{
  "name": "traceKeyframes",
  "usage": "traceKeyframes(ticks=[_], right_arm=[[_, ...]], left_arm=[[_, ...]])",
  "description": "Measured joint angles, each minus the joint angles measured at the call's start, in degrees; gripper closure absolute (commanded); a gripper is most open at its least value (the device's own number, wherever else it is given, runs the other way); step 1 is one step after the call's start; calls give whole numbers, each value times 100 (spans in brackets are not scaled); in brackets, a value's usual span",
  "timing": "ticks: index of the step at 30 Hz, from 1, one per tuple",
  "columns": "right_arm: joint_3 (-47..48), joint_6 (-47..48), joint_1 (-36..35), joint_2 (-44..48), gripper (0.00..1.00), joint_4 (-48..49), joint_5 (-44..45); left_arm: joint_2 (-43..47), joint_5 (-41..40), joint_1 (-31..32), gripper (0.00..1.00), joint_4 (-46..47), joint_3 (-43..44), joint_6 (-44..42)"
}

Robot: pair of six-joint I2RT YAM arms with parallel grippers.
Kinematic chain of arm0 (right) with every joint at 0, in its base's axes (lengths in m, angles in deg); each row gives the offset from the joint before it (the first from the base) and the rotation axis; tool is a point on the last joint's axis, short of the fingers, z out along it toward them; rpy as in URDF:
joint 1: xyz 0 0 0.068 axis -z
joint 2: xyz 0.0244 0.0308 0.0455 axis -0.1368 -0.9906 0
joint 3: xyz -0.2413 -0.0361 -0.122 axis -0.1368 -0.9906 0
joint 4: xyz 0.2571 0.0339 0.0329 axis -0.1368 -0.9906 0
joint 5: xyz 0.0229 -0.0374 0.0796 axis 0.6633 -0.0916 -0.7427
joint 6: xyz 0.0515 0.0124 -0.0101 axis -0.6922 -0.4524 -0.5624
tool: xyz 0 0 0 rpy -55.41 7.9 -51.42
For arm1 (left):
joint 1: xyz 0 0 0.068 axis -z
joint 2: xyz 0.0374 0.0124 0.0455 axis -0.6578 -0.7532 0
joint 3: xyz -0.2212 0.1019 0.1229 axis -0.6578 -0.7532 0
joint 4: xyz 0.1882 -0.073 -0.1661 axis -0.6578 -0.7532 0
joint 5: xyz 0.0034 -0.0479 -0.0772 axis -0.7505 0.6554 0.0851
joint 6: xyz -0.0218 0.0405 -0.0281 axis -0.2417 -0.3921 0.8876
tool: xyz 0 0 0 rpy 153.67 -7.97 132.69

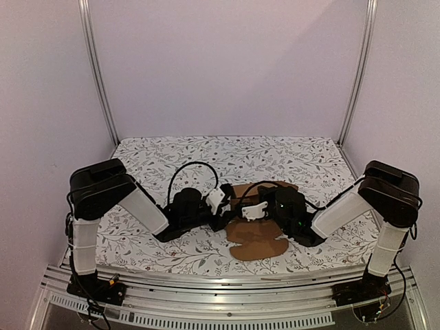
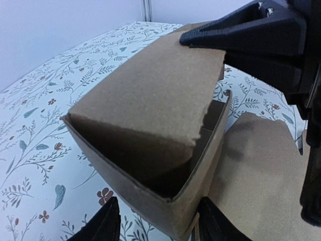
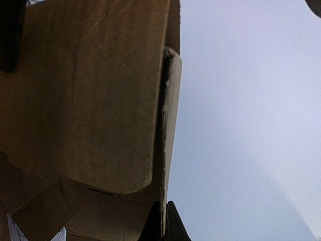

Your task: Fold the paper box

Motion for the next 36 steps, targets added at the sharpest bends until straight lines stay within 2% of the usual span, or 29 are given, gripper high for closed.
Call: traceKeyframes(ticks=[5, 8, 10, 22, 27, 30, 32, 36], right_arm=[[0, -63, 0, 17, 100, -107, 55], [0, -118, -2, 55, 100, -168, 98], [0, -184, -7, 107, 100, -280, 122], [0, -673, -46, 389, 99, -890, 472], [7, -896, -111, 529, 90, -1226, 557], [127, -1082, -212, 625, 81, -1784, 610], [398, -1314, -251, 704, 75, -2522, 656], [1543, -2337, -264, 831, 54, -4881, 597]], left_arm=[[-199, -354, 120, 48, 304, 37, 85], [-348, -608, 234, 42, 516, 116, 116], [-437, -750, 302, 42, 625, 214, 142], [-863, -1692, 505, 65, 977, 723, 133], [-997, -1958, 553, 71, 1178, 800, 129], [-1067, -2085, 557, 74, 1270, 809, 131], [-1102, -2164, 562, 75, 1296, 826, 131], [-1137, -2339, 562, 77, 1443, 944, 170]])
